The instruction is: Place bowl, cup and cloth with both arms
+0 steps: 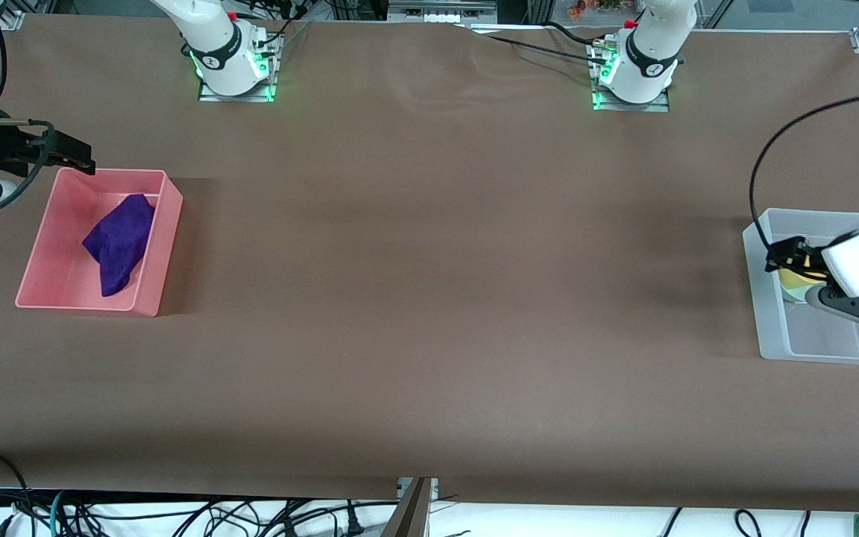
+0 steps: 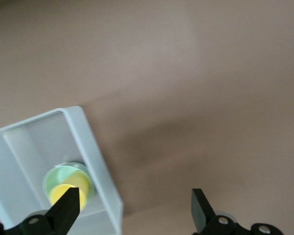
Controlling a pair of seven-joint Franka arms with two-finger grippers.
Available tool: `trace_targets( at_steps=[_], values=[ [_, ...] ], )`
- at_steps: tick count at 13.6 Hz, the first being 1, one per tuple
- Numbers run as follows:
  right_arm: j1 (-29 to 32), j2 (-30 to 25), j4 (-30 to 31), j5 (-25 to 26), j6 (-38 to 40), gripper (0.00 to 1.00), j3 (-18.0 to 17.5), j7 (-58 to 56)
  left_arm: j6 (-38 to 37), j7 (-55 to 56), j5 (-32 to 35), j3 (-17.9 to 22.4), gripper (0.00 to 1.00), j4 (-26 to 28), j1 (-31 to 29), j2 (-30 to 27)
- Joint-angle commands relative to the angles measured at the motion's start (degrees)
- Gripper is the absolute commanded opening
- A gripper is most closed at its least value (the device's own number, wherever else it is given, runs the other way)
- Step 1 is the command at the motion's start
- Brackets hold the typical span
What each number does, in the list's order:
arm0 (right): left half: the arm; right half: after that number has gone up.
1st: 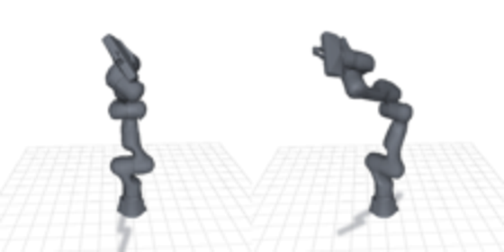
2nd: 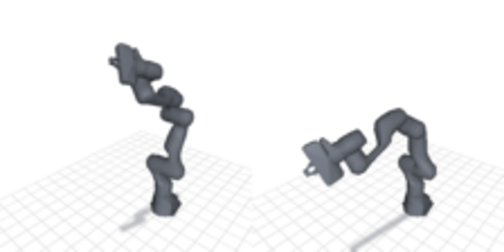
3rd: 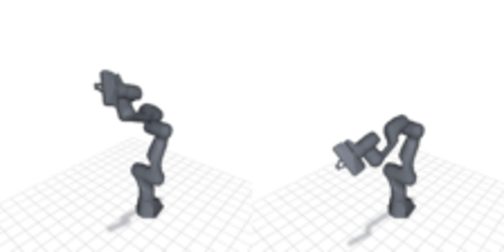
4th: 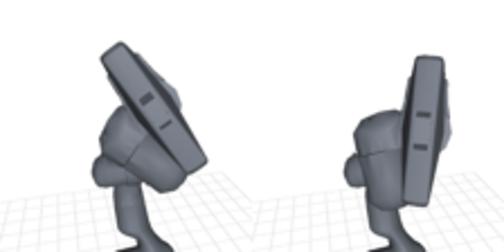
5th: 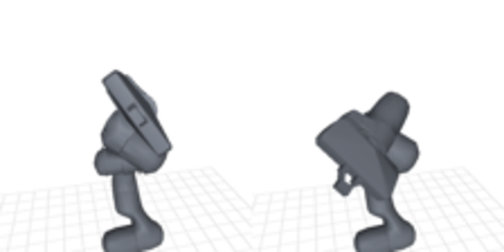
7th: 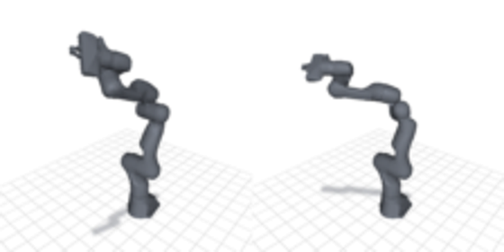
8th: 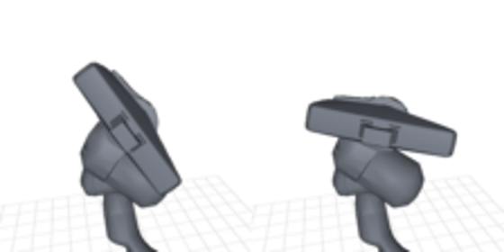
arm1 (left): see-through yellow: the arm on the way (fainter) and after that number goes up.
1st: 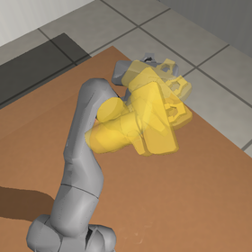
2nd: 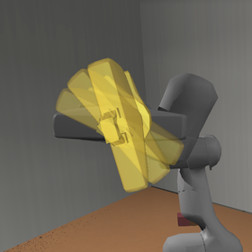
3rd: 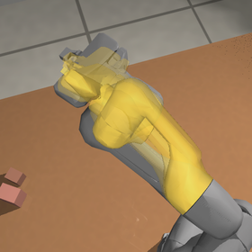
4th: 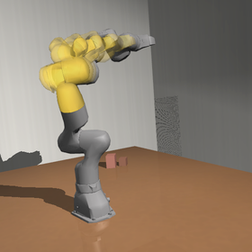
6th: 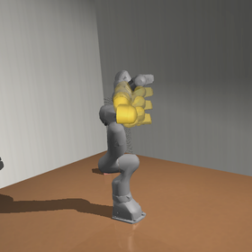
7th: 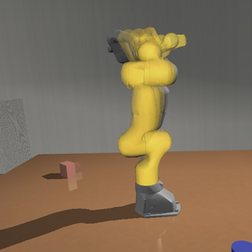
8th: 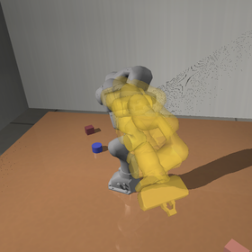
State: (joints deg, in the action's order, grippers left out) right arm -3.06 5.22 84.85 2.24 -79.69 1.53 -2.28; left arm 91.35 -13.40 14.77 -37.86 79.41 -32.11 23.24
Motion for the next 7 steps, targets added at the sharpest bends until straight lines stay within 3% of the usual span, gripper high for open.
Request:
trace_targets(
  at_steps=[1, 4, 5, 7],
  values=[
    [0.2, 0.5, -1.3, 0.6, 0.2, 1.0, -0.2, 0.1, -1.8, 3.2, -5.3, 2.4, 1.0, -1.1, 4.7, -3.4],
    [0.2, 0.4, -1.3, 0.6, 0.2, 1.0, -0.2, 0.0, -1.6, 11.3, -10.1, 18.7, 1.0, -0.2, 19.1, -8.7],
    [0.2, 0.5, -1.3, 0.6, 0.2, 1.0, -0.2, 0.0, -0.9, 12.0, -11.4, 22.7, 1.0, 3.1, 22.8, -11.3],
    [0.3, 0.4, -1.3, 0.5, 0.2, 1.0, -0.1, 0.1, 10.2, 12.3, -12.4, 28.4, 1.0, 16.3, 27.3, -19.9]
  ],
)
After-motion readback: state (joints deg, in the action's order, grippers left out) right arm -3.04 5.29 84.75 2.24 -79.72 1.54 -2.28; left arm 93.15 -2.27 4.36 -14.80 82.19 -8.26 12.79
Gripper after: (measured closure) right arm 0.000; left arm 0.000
